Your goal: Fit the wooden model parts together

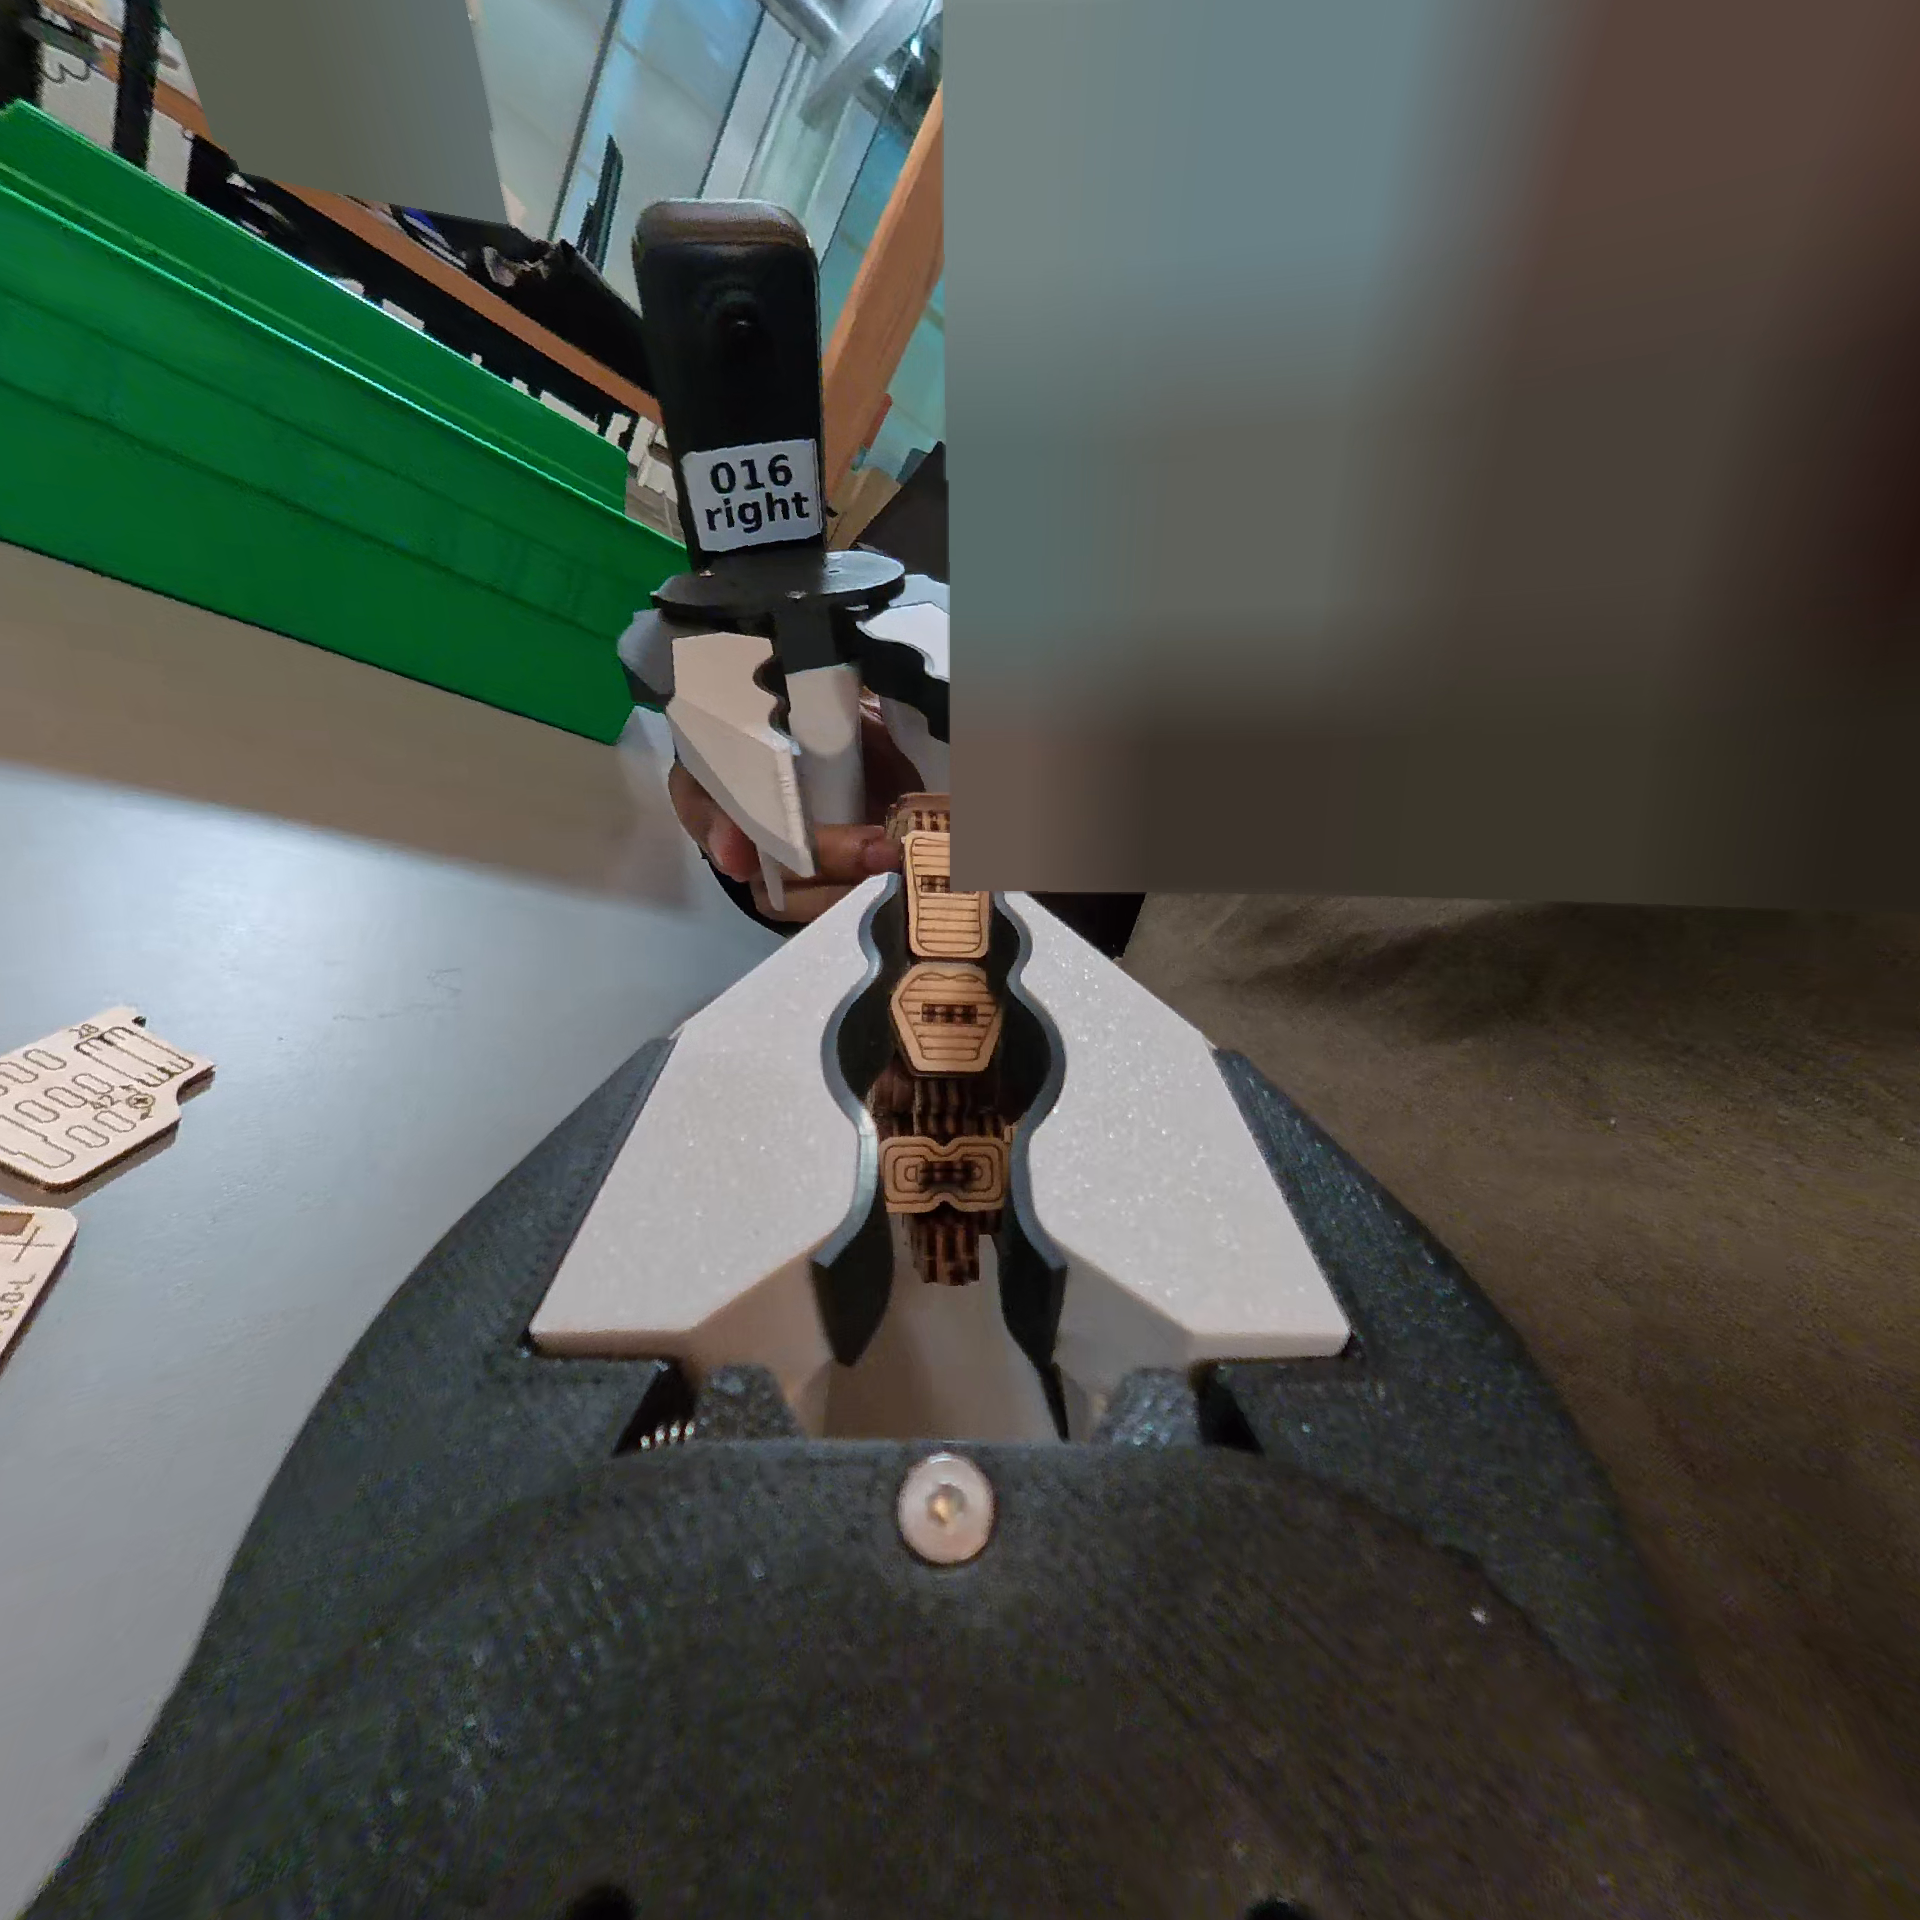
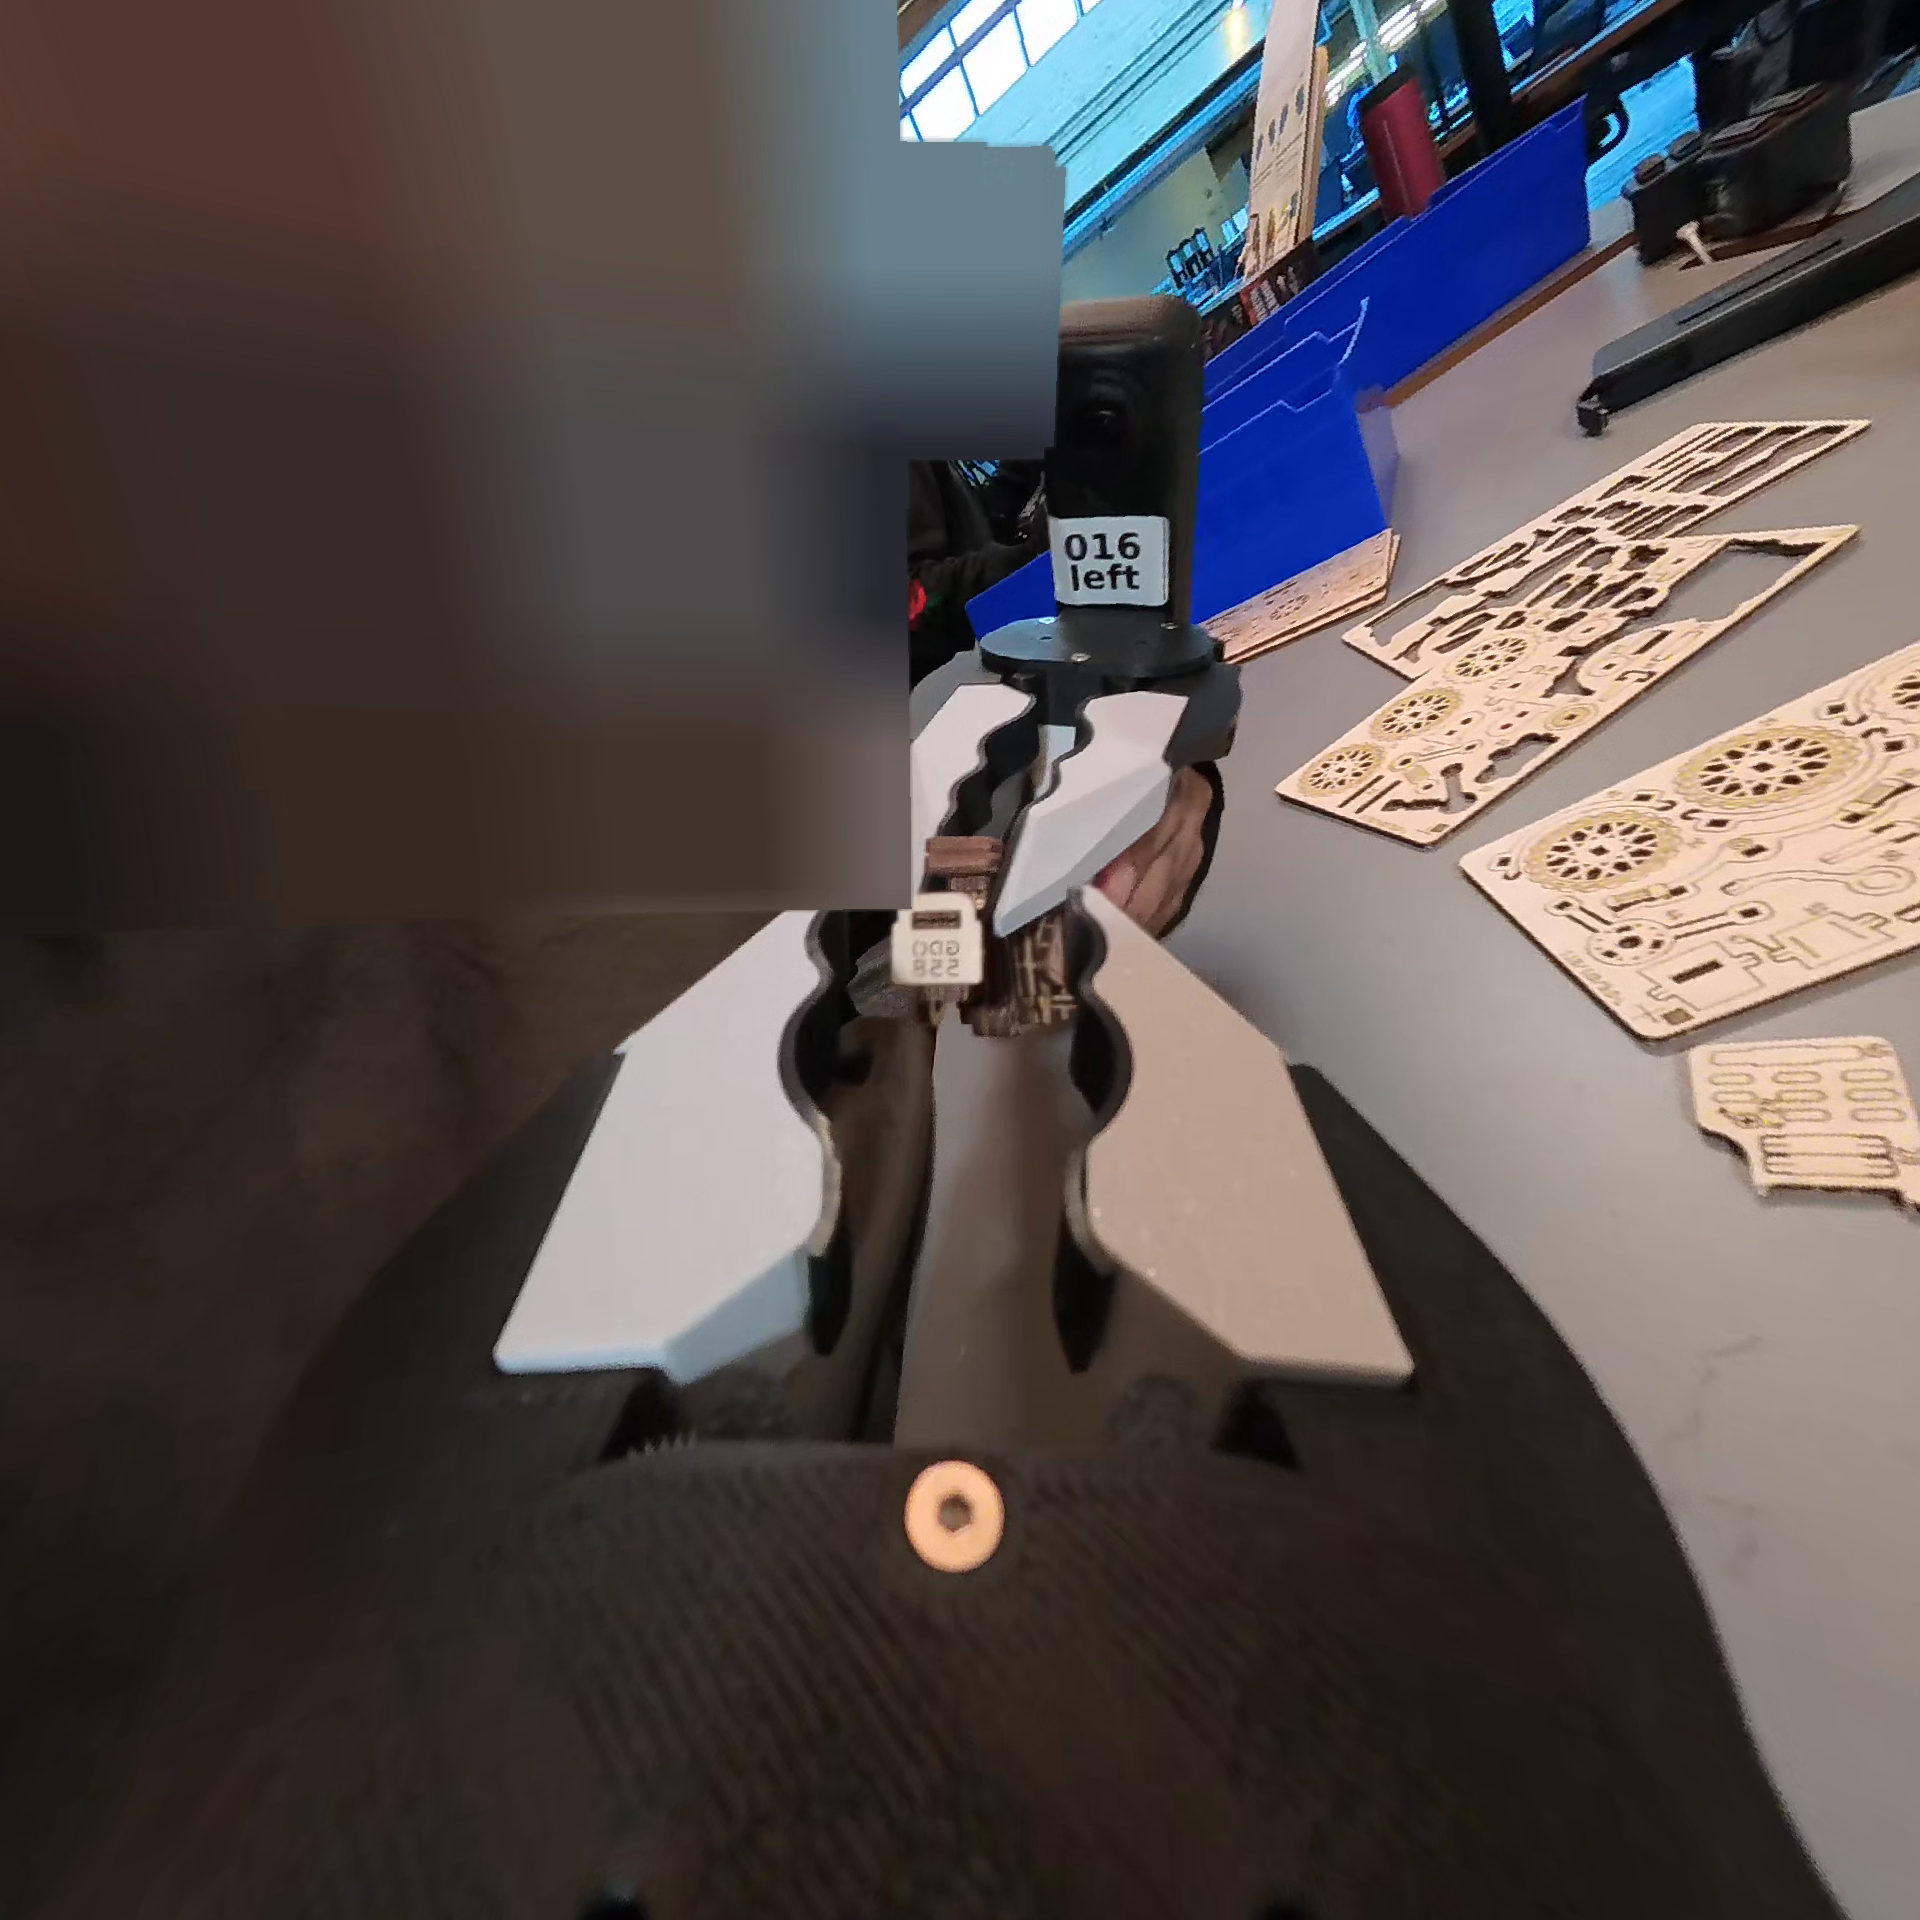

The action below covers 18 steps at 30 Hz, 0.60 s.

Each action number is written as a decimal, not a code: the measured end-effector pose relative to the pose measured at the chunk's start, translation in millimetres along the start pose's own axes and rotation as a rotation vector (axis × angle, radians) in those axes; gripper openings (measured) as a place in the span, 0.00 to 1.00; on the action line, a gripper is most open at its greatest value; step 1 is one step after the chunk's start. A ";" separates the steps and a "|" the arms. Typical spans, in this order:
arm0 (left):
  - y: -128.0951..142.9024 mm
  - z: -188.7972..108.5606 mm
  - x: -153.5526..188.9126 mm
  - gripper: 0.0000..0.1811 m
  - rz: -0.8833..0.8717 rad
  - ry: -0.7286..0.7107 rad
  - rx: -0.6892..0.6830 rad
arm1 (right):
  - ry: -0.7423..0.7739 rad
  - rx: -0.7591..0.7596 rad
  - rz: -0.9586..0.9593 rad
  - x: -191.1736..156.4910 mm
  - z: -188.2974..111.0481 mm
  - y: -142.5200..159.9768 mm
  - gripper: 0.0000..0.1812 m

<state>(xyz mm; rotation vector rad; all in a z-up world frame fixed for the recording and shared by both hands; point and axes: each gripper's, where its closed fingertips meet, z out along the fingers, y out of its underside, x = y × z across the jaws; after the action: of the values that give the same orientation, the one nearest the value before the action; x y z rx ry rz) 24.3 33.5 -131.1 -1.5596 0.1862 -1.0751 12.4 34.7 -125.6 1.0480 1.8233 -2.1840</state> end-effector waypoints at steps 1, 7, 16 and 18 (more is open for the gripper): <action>-0.3 -0.5 -0.7 0.06 -0.002 -0.002 0.002 | -0.002 -0.002 0.002 -0.2 0.2 0.5 0.22; -0.5 -1.0 -4.8 0.06 -0.033 -0.010 0.008 | 0.013 -0.018 0.002 2.8 1.3 3.0 0.22; -2.0 -1.9 -11.3 0.06 -0.105 -0.018 0.034 | 0.060 -0.038 -0.018 8.8 0.5 5.2 0.11; -0.9 -1.7 -11.2 0.06 -0.077 -0.029 0.022 | 0.060 -0.030 -0.024 8.0 -0.6 3.2 0.10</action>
<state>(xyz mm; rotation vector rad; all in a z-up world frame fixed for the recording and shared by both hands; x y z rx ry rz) 16.4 39.8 -136.3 -1.5726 0.0945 -1.1105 8.2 37.0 -132.8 1.1030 1.8973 -2.1542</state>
